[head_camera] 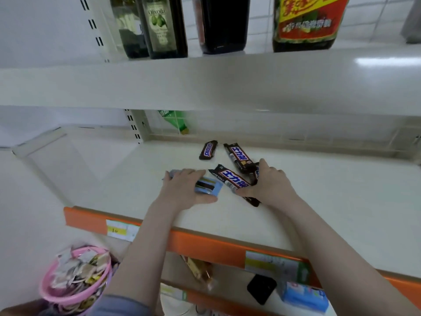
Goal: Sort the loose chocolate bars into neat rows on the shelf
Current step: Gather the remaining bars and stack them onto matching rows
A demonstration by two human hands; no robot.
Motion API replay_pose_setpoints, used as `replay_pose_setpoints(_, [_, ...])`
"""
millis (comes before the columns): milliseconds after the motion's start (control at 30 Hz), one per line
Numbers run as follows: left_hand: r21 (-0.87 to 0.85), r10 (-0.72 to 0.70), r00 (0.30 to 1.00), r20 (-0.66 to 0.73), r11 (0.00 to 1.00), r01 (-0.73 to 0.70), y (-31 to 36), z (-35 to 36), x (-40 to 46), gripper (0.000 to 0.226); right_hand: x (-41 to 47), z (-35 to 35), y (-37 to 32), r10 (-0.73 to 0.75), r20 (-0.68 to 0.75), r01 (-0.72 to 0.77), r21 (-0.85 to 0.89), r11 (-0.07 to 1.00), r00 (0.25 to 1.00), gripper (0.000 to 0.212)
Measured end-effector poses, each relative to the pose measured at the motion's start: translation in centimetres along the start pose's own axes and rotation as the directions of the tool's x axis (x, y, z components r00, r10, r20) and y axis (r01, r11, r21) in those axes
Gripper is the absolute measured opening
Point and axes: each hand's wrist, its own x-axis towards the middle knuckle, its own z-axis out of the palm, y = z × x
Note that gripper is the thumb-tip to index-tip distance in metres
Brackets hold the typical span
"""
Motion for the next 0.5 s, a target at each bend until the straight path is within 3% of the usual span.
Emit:
replay_pose_setpoints(133, [0.015,0.037,0.996,-0.081,0.999,-0.036,-0.1,-0.3,0.6,0.074,1.0,-0.3,-0.5,0.036,0.044,-0.036,-0.004,0.999,0.998,0.068])
replay_pose_setpoints(233, [-0.112,0.021,0.993,-0.120,0.993,-0.034,-0.3,0.0,0.7,0.058,1.6,-0.6,-0.7,0.071,0.101,-0.076,0.044,0.996,0.992,0.071])
replay_pose_setpoints(400, [-0.068,-0.103,0.983,-0.153,0.993,0.094,0.2,0.3,0.3,0.052,1.7,-0.6,-0.8,0.047,0.198,-0.090,0.213,0.973,0.979,0.061])
replay_pose_setpoints(500, [-0.148,-0.203,0.965,-0.164,0.973,0.179,0.7,0.3,0.1,0.046,1.6,-0.4,-0.8,0.050,0.167,-0.079,0.173,0.982,0.985,0.064])
